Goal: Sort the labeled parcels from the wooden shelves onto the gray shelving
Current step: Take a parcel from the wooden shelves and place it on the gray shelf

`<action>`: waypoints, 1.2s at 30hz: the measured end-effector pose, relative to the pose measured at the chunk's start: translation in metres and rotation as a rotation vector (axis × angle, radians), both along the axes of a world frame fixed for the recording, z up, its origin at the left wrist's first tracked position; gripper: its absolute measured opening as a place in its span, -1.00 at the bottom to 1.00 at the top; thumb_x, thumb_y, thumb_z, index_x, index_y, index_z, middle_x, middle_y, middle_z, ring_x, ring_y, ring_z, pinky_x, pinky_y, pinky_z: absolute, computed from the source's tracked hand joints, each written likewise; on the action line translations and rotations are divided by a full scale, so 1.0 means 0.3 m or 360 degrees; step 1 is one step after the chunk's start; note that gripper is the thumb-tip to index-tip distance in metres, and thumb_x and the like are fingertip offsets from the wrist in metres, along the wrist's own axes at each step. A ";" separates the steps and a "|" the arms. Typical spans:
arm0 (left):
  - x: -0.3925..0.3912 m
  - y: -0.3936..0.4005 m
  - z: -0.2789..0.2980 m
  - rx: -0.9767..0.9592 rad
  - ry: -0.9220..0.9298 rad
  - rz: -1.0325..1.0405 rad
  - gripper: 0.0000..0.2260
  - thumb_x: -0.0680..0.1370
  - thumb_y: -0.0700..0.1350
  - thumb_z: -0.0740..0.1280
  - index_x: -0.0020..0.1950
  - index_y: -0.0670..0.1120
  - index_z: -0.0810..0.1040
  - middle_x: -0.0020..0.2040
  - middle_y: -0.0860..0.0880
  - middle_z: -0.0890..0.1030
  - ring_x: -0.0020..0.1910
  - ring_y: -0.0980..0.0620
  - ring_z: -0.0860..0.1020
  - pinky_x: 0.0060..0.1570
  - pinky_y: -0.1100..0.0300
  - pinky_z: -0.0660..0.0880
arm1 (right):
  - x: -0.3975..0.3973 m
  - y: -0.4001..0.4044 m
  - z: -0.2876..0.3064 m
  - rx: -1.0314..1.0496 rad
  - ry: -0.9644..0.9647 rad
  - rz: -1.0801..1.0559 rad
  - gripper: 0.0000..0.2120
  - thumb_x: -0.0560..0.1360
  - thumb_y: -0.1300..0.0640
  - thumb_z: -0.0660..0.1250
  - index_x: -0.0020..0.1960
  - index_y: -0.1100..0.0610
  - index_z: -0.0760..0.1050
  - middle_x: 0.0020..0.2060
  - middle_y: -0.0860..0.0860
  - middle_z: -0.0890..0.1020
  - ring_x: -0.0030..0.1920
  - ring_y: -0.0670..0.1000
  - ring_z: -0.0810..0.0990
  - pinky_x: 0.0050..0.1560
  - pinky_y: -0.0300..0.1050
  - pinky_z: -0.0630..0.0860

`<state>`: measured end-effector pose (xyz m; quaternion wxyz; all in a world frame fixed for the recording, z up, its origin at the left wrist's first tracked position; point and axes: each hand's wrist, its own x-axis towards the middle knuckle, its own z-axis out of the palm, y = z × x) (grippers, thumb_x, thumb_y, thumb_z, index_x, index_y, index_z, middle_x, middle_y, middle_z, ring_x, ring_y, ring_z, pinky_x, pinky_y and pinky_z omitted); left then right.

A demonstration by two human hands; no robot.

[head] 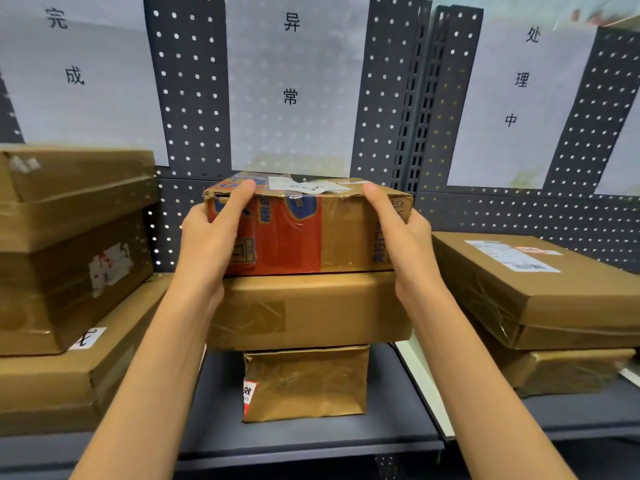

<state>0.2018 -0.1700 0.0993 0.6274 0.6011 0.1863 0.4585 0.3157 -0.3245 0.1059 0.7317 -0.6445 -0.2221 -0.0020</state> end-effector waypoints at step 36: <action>-1.077 -0.425 -0.457 0.1797 0.1374 0.1126 -0.75 0.47 -0.03 0.38 0.00 -0.19 0.61 -0.14 -0.19 0.63 -0.19 -0.26 0.56 -0.19 -0.03 0.49 | -0.896 -0.354 -0.519 -0.1178 -0.1697 -0.0302 -0.67 0.38 0.06 0.49 0.05 0.22 0.57 -0.08 0.14 0.58 -0.08 0.23 0.54 -0.11 0.05 0.47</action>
